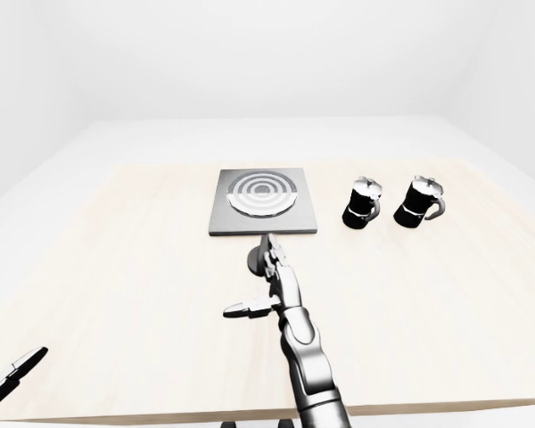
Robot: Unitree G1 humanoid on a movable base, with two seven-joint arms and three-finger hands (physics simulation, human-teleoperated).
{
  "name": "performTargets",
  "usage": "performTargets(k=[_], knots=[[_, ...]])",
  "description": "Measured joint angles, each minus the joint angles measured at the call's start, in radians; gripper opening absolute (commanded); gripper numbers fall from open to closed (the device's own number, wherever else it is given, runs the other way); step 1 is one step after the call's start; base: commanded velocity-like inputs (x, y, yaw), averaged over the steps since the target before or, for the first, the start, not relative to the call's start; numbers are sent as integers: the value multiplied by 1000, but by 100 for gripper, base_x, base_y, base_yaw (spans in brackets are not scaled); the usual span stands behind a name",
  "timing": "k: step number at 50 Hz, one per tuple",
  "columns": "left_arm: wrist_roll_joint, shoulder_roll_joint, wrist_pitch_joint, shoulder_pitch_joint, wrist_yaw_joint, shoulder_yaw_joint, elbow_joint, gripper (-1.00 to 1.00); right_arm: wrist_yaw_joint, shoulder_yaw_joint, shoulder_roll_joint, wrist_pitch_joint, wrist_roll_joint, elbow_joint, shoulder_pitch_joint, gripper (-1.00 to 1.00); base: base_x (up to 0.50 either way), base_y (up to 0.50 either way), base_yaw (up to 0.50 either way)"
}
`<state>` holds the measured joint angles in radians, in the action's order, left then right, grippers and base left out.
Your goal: Turn off the stove.
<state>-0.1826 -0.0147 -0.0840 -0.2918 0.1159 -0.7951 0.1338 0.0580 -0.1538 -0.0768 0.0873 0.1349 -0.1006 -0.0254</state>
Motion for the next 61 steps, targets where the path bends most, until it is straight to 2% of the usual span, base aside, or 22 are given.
performTargets(k=[17, 26, 36, 44, 51, 55, 61], knots=[[0, 0, -2, 1, -1, -1, 0, 100, 49, 39, -23, 0, 45, -86, -72, 100, 0, 0, 0], [0, 0, -2, 0, -1, -1, 0, 100, 52, 50, -46, 0, 28, -169, -149, 100, 0, 0, 0], [-1, 0, 5, 1, -1, -1, 4, 100, 25, 122, -34, 0, 53, -410, -373, 100, 0, 0, 0], [-3, 1, 14, 2, -2, -2, 8, 100, -1, 176, -2, 0, 128, -651, -572, 100, 0, 0, 0], [-6, 2, 25, 3, -4, -4, 12, 100, -34, 210, -2, 0, 181, -804, -696, 100, 0, 0, 0], [-7, 3, 27, 4, -4, -4, 11, 100, -65, 218, 41, 0, 180, -783, -735, 100, 0, 0, 0], [-7, 3, 27, 4, -4, -4, 10, 100, -103, 216, 95, 0, 162, -592, -749, 100, 0, 0, 0]])
